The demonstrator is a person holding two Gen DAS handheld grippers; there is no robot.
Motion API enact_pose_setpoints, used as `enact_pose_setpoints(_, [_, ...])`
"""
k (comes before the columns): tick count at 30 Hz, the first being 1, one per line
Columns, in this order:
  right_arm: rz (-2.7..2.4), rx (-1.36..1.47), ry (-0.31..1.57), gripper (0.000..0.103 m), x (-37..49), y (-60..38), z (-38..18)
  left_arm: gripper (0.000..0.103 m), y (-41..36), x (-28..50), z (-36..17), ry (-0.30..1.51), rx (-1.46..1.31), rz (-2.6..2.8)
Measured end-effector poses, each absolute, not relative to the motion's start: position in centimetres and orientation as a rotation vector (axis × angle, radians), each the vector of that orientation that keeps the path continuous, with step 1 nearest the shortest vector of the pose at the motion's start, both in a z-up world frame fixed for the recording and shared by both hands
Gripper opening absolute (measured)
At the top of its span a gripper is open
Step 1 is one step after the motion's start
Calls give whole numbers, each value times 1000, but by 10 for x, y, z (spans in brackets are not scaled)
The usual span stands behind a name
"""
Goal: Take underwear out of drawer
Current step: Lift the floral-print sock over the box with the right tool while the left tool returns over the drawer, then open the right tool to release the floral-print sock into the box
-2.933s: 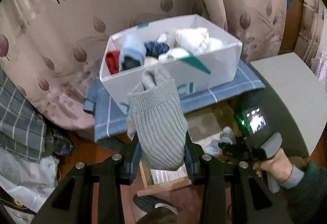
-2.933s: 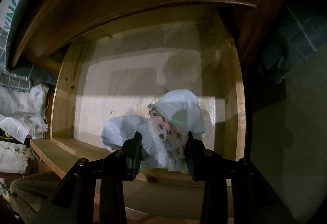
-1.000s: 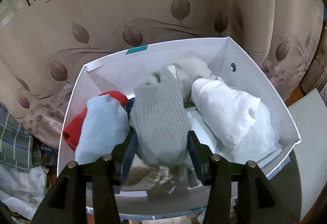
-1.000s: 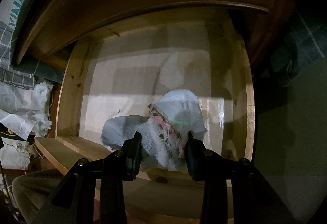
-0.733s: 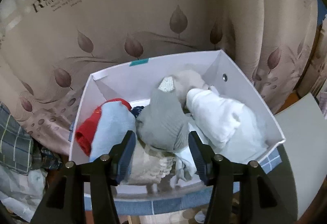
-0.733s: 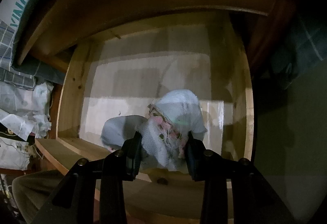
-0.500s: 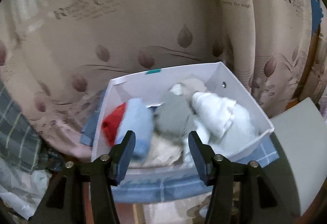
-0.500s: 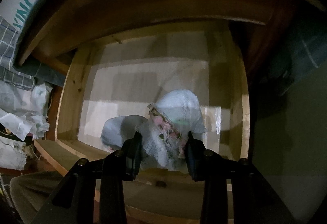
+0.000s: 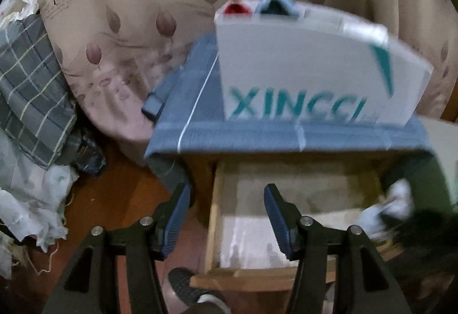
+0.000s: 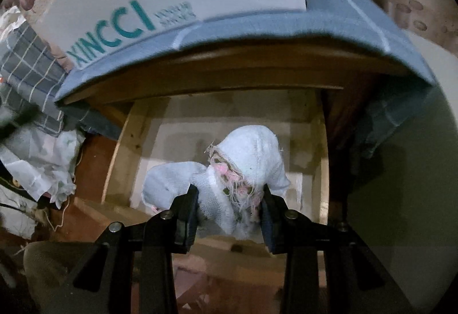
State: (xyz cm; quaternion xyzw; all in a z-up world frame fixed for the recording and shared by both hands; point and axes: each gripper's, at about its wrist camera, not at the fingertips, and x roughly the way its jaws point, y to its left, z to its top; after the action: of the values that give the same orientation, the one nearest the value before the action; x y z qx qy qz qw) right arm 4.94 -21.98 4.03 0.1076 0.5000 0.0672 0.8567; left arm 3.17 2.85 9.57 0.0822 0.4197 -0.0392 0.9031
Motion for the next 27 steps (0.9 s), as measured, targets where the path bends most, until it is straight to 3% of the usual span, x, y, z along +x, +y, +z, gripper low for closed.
enact_pose_setpoints(15, [165,67,782,34,90,-198,240,55,47,28,39,924,114,-56])
enact_pose_setpoints(20, [148,47,787,34,138,-181,250,55,50,26,41,912,107,-23])
enact_pose_setpoints(27, [97,24,871,34,191,-158,215,55,49,24,45,888,113,-36])
